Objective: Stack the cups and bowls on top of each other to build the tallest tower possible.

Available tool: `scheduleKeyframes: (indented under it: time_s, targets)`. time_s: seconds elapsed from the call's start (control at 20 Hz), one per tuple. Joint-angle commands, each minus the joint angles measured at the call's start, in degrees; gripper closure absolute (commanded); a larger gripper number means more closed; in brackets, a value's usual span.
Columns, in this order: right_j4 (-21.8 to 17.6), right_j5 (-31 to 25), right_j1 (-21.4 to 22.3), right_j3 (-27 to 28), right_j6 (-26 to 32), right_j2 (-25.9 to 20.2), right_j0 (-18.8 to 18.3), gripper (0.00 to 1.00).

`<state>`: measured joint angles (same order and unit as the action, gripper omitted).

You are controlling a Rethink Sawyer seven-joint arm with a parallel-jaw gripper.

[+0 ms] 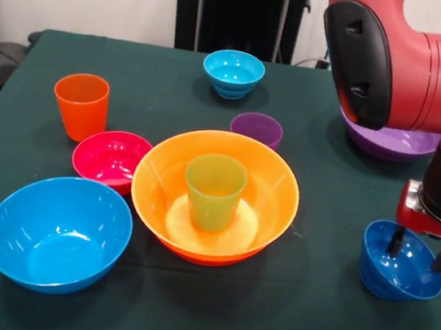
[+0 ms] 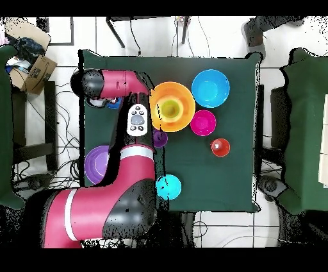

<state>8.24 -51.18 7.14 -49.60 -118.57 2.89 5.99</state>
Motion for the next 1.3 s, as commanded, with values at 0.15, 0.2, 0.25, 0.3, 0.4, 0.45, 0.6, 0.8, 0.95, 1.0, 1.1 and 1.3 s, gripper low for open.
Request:
scheduleKeyframes:
  time_s: [0.15,0.2,0.25,0.3,0.4,0.45,0.6,0.8,0.95,1.0,1.1,1.3]
  targets:
    - [0.70,0.61,1.22,-2.14,-3.22,-5.66,0.58,0.00]
    - [0.88,0.61,1.57,-2.48,-3.26,-5.75,0.61,0.00]
    - [1.07,0.23,1.72,-2.36,-3.28,-5.81,0.61,0.00]
    - [1.26,-0.05,1.86,-2.36,-3.31,-5.91,0.59,0.00]
    - [1.61,-0.50,2.36,-2.73,-3.44,-6.05,0.72,0.00]
    - [1.83,-0.84,2.55,-2.78,-3.43,-6.12,0.72,0.00]
    - [2.07,-1.64,2.47,-2.11,-3.45,-5.97,0.79,0.00]
    - [2.07,-0.07,3.13,-3.54,-3.03,-6.07,0.87,0.00]
    - [2.39,-0.26,3.35,-3.36,-3.02,-6.22,0.82,0.00]
    - [2.55,-0.57,3.45,-3.26,-3.07,-6.26,0.82,0.00]
    - [2.71,-1.23,3.41,-2.54,-3.29,-6.01,0.90,0.00]
    - [2.56,-0.65,3.08,-2.15,-3.24,-5.38,0.94,0.00]
